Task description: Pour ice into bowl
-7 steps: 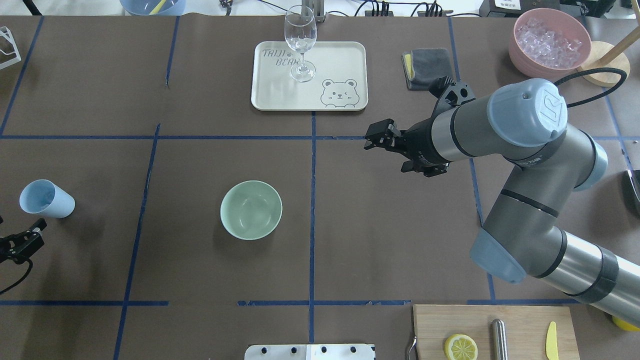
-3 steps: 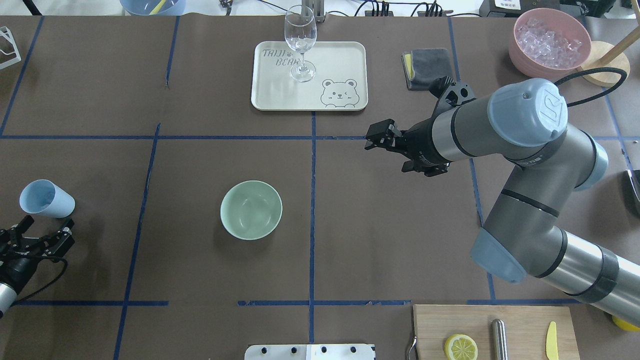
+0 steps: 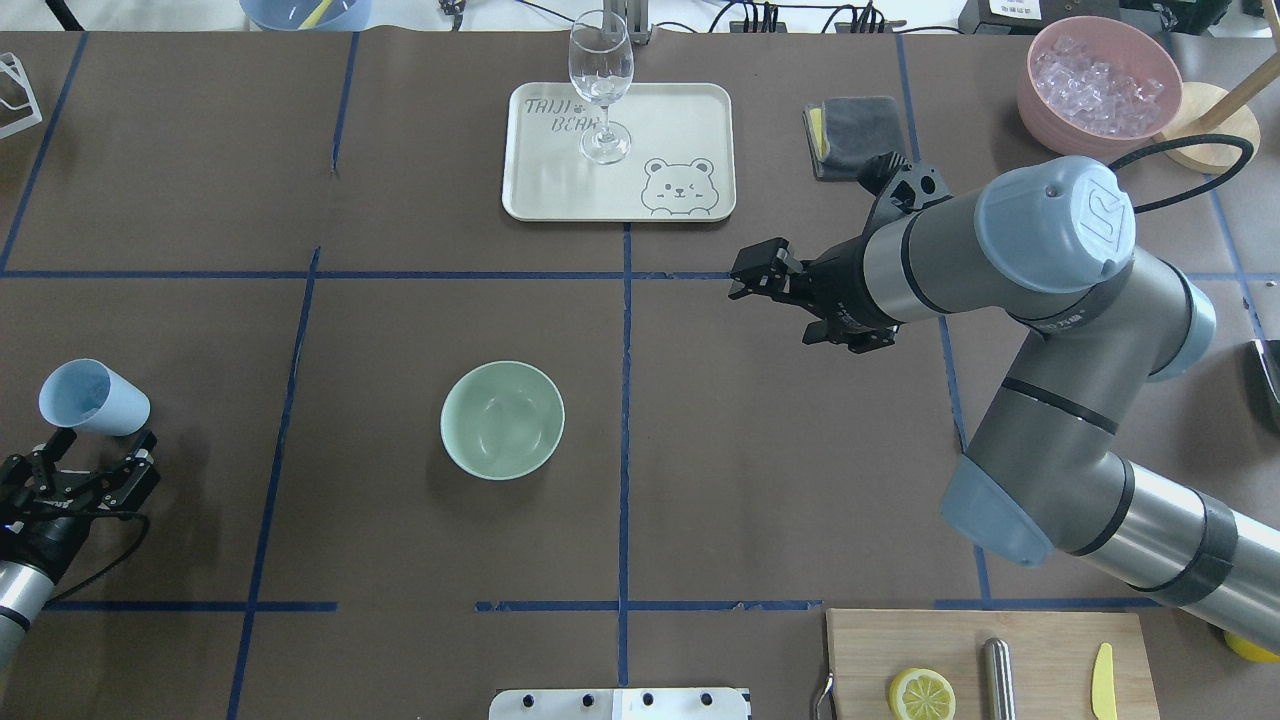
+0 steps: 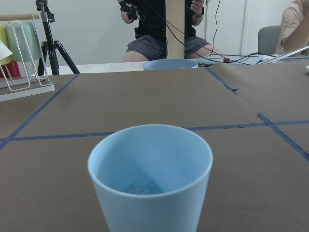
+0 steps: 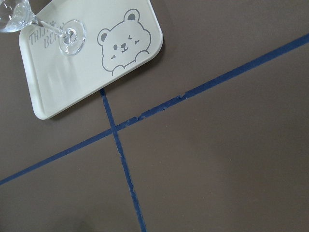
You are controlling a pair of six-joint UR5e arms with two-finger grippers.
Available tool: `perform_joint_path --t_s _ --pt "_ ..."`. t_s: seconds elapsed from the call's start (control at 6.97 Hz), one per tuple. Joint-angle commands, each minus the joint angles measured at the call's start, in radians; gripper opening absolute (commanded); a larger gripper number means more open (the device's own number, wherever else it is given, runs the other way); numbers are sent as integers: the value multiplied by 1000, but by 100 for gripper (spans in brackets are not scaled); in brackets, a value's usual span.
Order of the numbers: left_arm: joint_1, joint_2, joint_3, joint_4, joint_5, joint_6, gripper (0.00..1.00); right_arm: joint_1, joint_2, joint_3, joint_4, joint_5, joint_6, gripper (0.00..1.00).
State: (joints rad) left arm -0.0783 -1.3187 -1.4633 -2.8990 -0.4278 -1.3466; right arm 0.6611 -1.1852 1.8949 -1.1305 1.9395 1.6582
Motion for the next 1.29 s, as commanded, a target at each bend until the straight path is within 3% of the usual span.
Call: perform_joint_path --t_s 0.0,1.15 --pt "-35 -10 27 10 33 1 98 0 -1 3 0 -1 2 100" --pt "-123 -56 96 15 27 7 96 0 -5 1 0 -1 5 100"
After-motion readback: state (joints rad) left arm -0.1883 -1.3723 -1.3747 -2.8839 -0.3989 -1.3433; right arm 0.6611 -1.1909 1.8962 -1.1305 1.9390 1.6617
